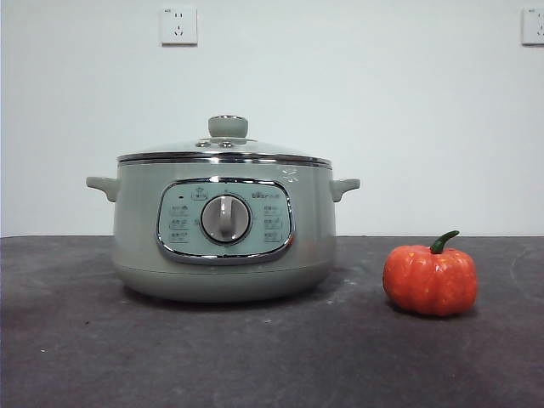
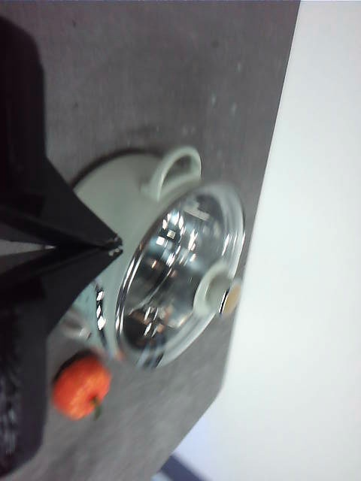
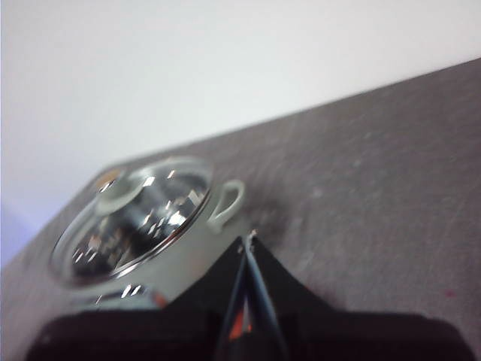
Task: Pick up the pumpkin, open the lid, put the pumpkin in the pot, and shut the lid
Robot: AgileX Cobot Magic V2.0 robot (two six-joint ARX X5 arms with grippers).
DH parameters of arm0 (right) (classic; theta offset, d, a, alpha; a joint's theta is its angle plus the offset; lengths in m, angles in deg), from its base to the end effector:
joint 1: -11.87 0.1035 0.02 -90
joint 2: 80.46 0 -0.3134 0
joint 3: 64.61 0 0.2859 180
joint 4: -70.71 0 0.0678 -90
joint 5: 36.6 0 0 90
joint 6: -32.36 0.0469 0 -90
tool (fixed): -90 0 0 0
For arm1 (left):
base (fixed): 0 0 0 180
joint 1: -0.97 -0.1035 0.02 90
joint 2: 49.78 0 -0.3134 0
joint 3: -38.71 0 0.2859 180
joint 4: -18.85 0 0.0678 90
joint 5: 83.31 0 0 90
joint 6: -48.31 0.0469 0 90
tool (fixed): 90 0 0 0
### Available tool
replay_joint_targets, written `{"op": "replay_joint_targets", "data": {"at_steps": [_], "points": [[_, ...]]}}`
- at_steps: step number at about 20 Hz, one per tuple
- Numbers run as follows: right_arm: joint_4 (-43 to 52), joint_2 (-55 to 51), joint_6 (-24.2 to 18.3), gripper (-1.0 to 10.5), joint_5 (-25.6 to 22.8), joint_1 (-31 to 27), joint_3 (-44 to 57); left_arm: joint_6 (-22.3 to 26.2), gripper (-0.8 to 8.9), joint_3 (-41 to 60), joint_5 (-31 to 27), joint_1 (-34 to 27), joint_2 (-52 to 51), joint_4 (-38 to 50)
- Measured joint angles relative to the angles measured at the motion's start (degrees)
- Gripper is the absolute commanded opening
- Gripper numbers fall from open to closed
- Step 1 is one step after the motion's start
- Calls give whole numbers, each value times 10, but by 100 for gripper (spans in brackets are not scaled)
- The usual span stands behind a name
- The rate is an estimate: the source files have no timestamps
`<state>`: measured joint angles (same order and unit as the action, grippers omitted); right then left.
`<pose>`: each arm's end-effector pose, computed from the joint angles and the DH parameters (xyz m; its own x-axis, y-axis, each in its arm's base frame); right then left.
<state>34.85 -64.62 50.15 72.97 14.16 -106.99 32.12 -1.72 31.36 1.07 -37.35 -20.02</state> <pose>0.0841 0.0191 0.2987 0.9157 0.3718 -0.1526 -0.3009 0.8859 0.3531 0.0748 -0.0197 0.2844 0.8917 -0.4189 -0.1714 0.3426 0.8721 -0.3494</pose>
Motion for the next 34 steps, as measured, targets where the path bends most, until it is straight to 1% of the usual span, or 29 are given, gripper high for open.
{"op": "replay_joint_targets", "data": {"at_steps": [4,5,7,10,14,16,18,19,20,21,22,23,24,25,30,34], "points": [[-109,76,-64,-12,43,0,-109,55,-8,-77,44,0,60,-63],[-146,99,-86,-12,57,0,-141,73,-8,-100,57,0,77,-82],[-203,137,-120,-12,73,3,-190,101,-8,-134,78,0,104,-116],[-285,186,-168,-12,75,13,-253,145,-8,-182,106,0,141,-170],[-381,234,-220,-11,75,29,-308,196,-8,-231,118,0,176,-239],[-407,245,-238,-12,75,33,-318,211,-8,-243,118,0,184,-258],[-413,248,-250,-11,74,35,-319,221,-3,-246,118,0,188,-262],[-413,248,-254,7,74,35,-319,225,6,-246,118,0,188,-264],[-413,248,-257,12,75,35,-319,227,62,-246,118,0,188,-264],[-413,248,-260,64,75,35,-320,227,259,-246,118,0,188,-264],[-413,248,-261,193,75,35,-320,227,489,-246,118,0,188,-264],[-413,248,-262,417,75,35,-320,228,707,-246,116,0,188,-264],[-413,248,-261,597,75,35,-320,228,764,-246,115,0,188,-264],[-413,248,-261,713,74,35,-320,228,760,-246,115,0,188,-264],[-412,259,-260,720,75,37,-320,229,760,-246,115,0,188,-264],[-386,298,-255,720,74,48,-320,231,759,-246,115,0,188,-264]]}}
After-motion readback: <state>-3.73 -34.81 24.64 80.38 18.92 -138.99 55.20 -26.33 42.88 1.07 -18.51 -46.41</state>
